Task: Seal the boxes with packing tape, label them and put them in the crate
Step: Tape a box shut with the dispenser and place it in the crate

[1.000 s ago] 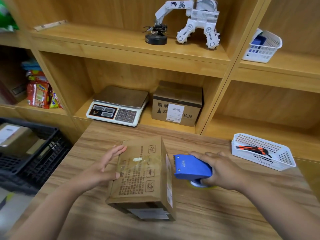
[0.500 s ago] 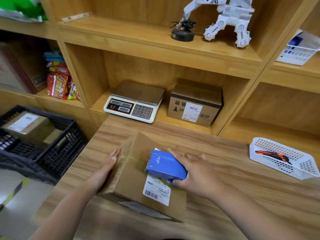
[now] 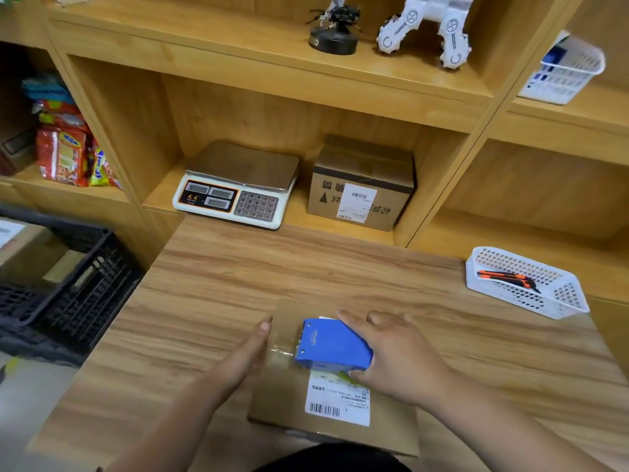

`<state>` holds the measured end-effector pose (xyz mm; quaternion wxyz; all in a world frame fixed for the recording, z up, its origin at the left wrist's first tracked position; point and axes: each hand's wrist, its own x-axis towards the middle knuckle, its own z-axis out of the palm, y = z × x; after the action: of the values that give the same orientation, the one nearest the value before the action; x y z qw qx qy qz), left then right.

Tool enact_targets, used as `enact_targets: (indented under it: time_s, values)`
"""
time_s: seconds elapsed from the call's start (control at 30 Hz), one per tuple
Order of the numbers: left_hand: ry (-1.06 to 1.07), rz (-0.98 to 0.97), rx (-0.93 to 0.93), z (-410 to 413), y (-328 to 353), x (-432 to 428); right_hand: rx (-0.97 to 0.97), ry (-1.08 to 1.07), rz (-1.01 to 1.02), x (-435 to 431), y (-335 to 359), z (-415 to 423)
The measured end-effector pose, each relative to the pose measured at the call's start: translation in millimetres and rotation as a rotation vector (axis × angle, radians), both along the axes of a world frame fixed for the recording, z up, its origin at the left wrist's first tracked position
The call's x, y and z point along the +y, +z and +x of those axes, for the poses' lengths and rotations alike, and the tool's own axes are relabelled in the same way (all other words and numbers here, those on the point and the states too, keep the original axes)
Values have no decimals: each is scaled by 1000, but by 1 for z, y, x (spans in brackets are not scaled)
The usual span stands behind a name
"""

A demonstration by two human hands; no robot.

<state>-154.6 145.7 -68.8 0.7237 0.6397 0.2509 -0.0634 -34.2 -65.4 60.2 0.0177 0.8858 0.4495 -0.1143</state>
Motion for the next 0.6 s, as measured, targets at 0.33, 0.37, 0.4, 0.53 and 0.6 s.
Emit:
enact_targets:
  time_s: [0.33, 0.37, 0.4, 0.53, 0.6]
  values:
    - [-338, 744, -161, 12, 18, 13, -34, 45, -28, 5, -1, 5]
    - [-394, 760, -142, 11, 17, 12, -33, 49, -28, 5, -1, 6]
    - [-430, 785, -132, 10, 15, 10, -32, 54, -27, 6, -1, 7]
    - [-448, 857, -94, 9, 12, 7, -8, 87, -33, 7, 0, 9]
    - [-457, 862, -82, 9, 14, 8, 12, 103, -45, 5, 3, 11]
